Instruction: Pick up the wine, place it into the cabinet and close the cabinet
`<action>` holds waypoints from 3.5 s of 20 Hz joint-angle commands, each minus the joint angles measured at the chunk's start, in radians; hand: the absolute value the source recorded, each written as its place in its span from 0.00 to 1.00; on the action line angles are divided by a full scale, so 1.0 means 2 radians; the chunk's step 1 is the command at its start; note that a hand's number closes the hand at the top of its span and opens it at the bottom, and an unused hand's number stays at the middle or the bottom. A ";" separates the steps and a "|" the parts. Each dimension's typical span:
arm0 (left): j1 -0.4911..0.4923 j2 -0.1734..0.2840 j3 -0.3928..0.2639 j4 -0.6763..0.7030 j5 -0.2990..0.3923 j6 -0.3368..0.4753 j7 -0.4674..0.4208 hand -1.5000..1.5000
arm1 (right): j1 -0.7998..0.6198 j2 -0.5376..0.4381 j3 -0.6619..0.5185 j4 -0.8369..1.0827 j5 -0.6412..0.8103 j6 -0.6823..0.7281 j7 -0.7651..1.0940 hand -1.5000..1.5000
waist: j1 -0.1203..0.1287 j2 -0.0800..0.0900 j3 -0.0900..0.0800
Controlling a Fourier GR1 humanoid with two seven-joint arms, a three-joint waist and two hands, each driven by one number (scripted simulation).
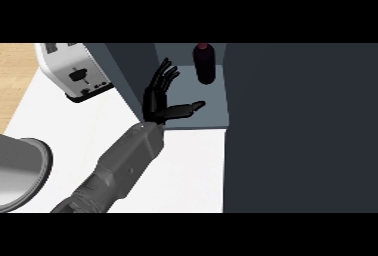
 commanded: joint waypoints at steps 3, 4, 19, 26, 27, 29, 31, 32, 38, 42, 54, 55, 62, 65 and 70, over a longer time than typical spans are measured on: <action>0.049 0.015 -0.001 -0.081 -0.013 0.046 -0.004 0.00 | -0.011 -0.007 -0.011 -0.002 -0.010 -0.011 0.024 0.00 | 0.024 -0.013 0.005; 0.058 0.027 -0.005 -0.092 -0.021 0.044 0.002 0.00 | 0.013 -0.012 -0.018 -0.023 -0.030 0.001 0.025 0.00 | 0.020 -0.013 0.006; 0.278 0.144 -0.139 -0.575 -0.114 0.161 0.148 0.00 | 0.016 0.020 0.030 -0.046 0.015 -0.025 0.035 0.00 | 0.022 -0.012 0.006; 0.357 0.185 -0.138 -0.714 -0.159 0.188 0.201 0.00 | 0.003 0.012 0.033 -0.042 0.023 -0.018 0.030 0.00 | 0.015 -0.009 0.005; 0.355 0.214 -0.139 -0.777 -0.149 0.202 0.227 0.00 | -0.039 0.002 0.014 -0.017 0.015 -0.026 0.033 0.00 | 0.019 -0.010 0.005; 0.378 0.190 -0.137 -0.768 -0.169 0.207 0.213 0.00 | 0.000 -0.016 0.012 -0.037 -0.004 0.005 0.043 1.00 | 0.015 -0.009 0.005; 0.422 0.241 -0.134 -0.818 -0.163 0.190 0.207 0.00 | -0.005 0.002 0.067 -0.018 0.062 0.009 0.025 1.00 | 0.021 -0.010 0.005; 0.401 0.235 -0.120 -0.802 -0.165 0.197 0.221 0.00 | -0.007 -0.049 0.010 -0.052 0.001 0.032 0.052 1.00 | 0.016 -0.010 0.005; 0.502 0.282 -0.117 -0.873 -0.190 0.217 0.184 0.00 | 0.019 -0.071 0.078 -0.067 -0.020 0.096 0.068 1.00 | 0.021 -0.011 0.005; 0.561 0.321 -0.088 -0.921 -0.184 0.207 0.176 0.00 | 0.036 -0.055 0.136 -0.061 -0.034 0.092 0.101 1.00 | 0.025 -0.011 0.005; 0.728 0.387 0.083 -0.961 -0.082 0.066 0.118 0.00 | 0.028 0.011 0.316 -0.133 0.045 0.007 0.179 1.00 | 0.026 -0.014 0.003; 0.741 0.391 0.066 -0.994 -0.101 0.084 0.124 0.00 | 0.012 0.033 0.339 -0.129 0.074 -0.013 0.180 1.00 | 0.026 -0.015 0.004; 0.800 0.420 0.179 -0.969 -0.042 -0.022 0.109 0.00 | -0.110 0.044 0.415 -0.030 0.191 -0.096 0.154 1.00 | 0.032 -0.013 0.004; 0.812 0.417 0.194 -0.972 -0.043 -0.038 0.115 0.00 | -0.186 0.044 0.448 0.006 0.213 -0.160 0.176 1.00 | 0.029 -0.012 0.004; 0.837 0.416 0.245 -0.965 -0.021 -0.089 0.127 0.00 | -0.280 0.044 0.433 0.091 0.196 -0.244 0.179 1.00 | 0.030 -0.010 0.005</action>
